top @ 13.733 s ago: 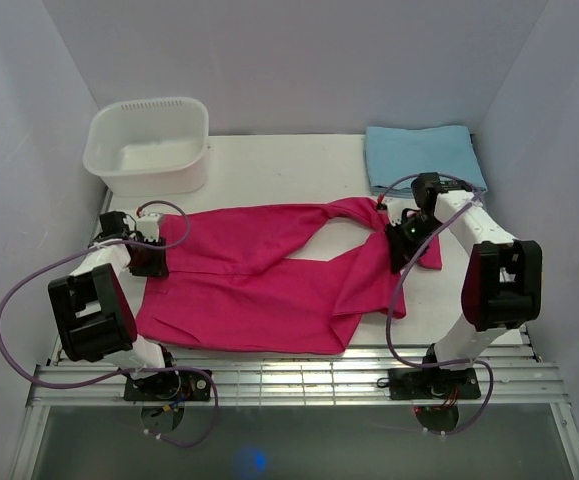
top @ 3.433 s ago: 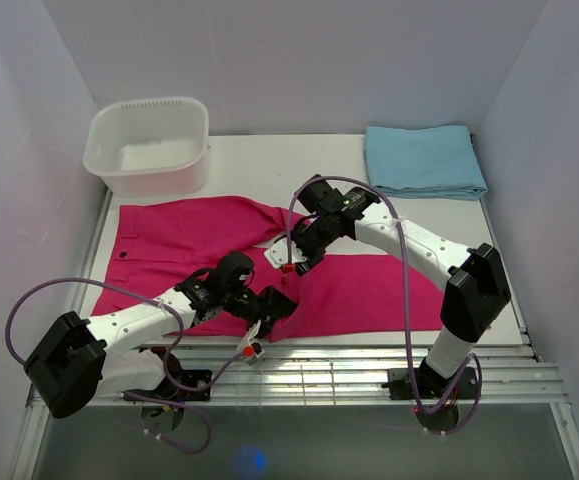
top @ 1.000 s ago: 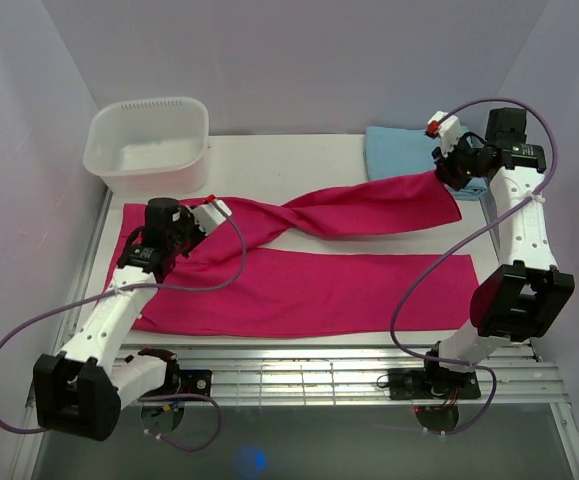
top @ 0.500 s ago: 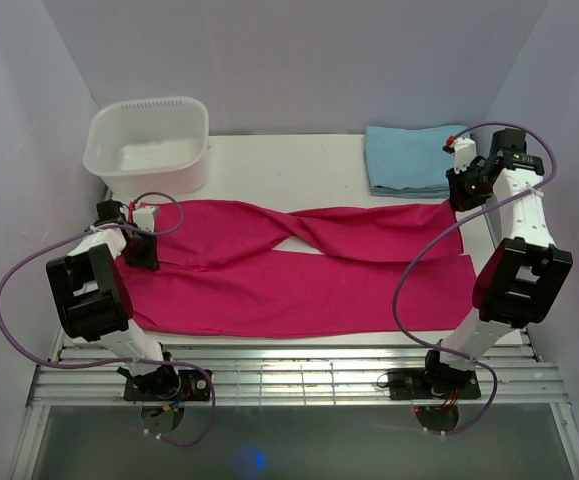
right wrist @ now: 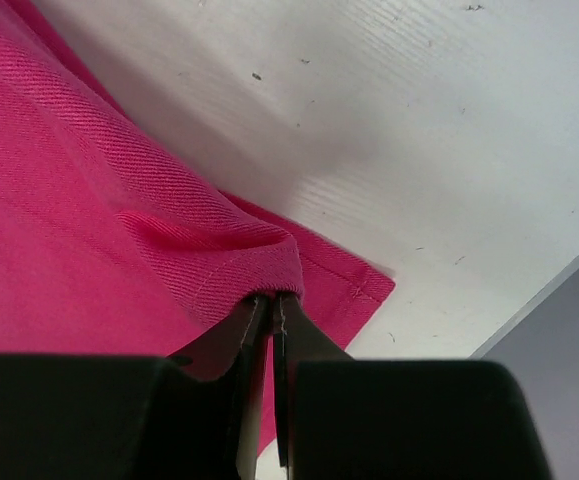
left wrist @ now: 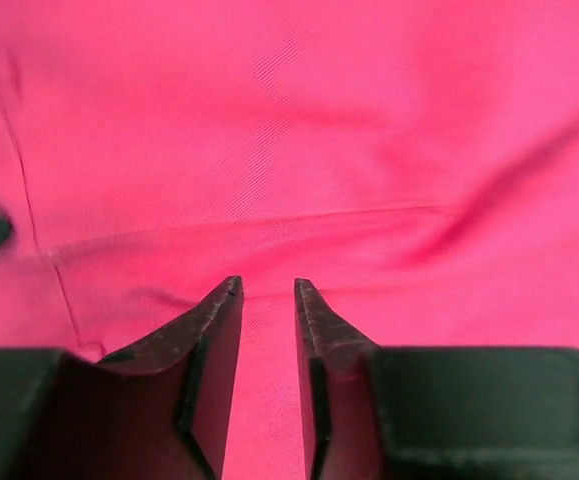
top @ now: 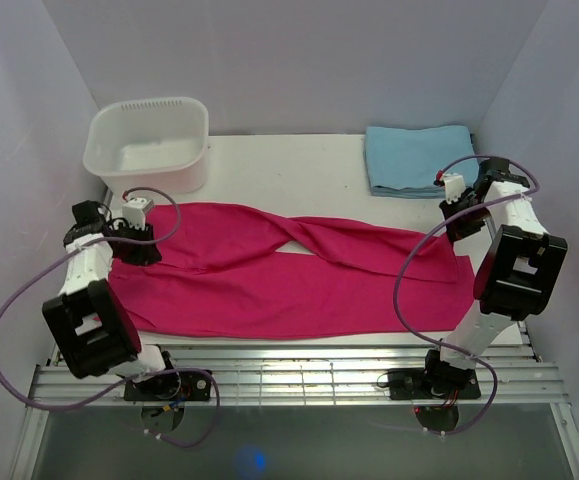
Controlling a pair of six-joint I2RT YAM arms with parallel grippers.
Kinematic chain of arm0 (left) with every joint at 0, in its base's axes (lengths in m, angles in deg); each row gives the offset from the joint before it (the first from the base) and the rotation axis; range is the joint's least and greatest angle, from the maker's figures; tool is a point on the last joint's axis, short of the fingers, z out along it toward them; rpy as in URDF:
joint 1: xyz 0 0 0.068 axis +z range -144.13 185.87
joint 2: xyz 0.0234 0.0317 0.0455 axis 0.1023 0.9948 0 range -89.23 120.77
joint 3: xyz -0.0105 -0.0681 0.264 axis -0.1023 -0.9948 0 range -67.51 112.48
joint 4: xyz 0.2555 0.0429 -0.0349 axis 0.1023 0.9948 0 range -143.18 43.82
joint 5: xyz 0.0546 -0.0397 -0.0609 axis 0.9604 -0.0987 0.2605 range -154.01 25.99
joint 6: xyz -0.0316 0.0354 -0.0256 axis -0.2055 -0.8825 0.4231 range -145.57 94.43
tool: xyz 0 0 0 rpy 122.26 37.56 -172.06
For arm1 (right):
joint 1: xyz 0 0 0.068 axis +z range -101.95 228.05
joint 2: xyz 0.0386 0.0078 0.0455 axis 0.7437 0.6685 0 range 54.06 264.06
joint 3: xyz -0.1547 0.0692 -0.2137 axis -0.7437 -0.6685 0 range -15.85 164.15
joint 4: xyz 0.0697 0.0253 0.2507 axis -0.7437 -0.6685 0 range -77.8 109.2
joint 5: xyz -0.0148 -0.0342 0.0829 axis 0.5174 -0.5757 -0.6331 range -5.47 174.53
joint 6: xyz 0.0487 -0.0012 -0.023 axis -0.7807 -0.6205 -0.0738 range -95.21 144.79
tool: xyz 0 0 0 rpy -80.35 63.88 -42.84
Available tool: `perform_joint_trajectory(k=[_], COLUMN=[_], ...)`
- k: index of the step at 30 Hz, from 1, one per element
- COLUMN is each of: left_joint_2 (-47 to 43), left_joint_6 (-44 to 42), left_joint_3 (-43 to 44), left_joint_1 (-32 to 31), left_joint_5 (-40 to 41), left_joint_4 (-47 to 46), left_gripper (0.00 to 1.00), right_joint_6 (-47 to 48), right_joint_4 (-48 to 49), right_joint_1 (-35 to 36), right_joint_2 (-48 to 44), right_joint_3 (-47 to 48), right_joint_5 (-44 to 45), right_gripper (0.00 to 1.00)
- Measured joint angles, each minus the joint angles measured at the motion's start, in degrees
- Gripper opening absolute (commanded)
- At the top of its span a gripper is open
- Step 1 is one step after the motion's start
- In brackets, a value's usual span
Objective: Fold and stack the trousers
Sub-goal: Flatten the trousers out
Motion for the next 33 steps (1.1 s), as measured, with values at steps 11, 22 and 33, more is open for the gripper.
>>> perform_joint_trajectory(k=[11,22,33], left_joint_2=[-10.3,28.1,34.2], left_joint_6=[-9.5,-14.5,-19.6], left_joint_3=[13.3,31.4,34.7], left_joint_1=[-52.6,-70.3,-75.6], left_joint_5=[-2.6,4.3,4.4], left_joint_4=[-5.4,-11.1,-17.4], left_gripper=[0.41,0.35,0.35], right_joint_6=[-4.4,-8.5,-8.7], right_joint_4=[2.0,2.3,2.3], right_joint_1=[-0.3,-0.3,-0.3], right_joint_2=[1.2,3.0,3.7], right_joint_3=[-0.2,-0.2,0.3], right_joint_5=[-1.1,-3.3,-4.4], right_gripper=[0.08,0.08,0.08])
